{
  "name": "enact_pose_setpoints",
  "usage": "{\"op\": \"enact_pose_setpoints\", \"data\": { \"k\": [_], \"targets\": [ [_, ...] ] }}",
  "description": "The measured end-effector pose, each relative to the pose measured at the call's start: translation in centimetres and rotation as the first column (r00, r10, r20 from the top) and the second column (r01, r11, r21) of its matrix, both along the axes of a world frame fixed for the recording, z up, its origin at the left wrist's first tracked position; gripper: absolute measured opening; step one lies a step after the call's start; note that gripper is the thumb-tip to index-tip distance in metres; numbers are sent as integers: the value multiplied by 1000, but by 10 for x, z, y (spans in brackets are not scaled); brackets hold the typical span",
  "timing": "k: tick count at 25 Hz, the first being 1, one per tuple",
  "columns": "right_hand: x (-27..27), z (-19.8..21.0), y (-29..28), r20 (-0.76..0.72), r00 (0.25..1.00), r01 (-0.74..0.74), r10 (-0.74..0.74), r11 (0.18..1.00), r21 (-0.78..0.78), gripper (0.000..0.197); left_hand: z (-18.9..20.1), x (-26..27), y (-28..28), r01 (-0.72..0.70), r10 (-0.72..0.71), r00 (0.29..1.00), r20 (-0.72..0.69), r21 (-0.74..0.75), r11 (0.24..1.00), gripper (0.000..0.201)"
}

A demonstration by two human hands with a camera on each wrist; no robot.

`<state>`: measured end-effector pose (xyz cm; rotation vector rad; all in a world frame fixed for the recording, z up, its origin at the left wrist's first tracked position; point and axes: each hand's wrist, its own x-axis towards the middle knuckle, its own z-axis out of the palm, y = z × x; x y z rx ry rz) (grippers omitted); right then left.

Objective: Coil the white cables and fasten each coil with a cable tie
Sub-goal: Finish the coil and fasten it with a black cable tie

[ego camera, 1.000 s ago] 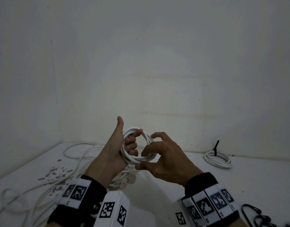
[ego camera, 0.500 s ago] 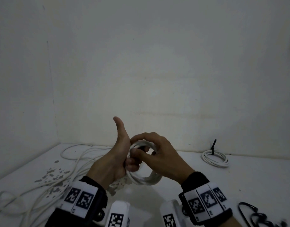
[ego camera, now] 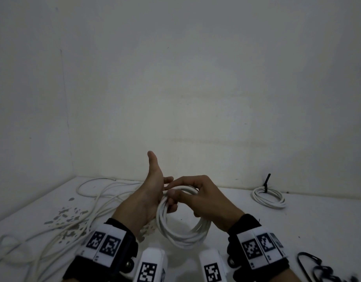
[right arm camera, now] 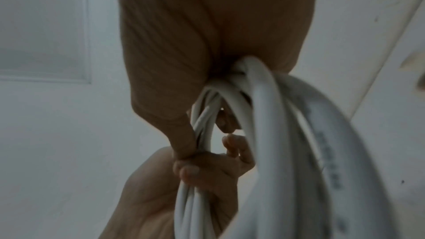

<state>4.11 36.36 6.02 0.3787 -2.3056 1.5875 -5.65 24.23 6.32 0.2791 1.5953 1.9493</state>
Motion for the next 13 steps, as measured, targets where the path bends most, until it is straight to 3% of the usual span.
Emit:
{"op": "enact_pose_setpoints", "data": {
  "k": [2, 5, 7, 10, 13],
  "targets": [
    [0, 1, 0, -45, 999, 4, -8, 996, -85, 17, 0, -4, -2, -4, -7, 996, 89, 126, 992, 104],
    [-8, -2, 1, -137, 976, 131, -167, 962, -239, 16, -3, -12, -13, 110, -152, 980, 126, 286, 952, 103],
    [-16, -6, 4, -132, 948, 227, -290, 906, -358, 14, -4, -5, -16, 218, -242, 969, 54, 280, 935, 88],
    [-20, -6, 6, -73, 933, 280, -353, 836, -473, 14, -7, 10, -7, 240, -265, 964, 33, 330, 913, 56],
    [-16, -2, 10, -78, 937, 275, -340, 857, -435, 11, -5, 20, 3, 190, -233, 971, 48, 435, 880, 41]
  ]
}}
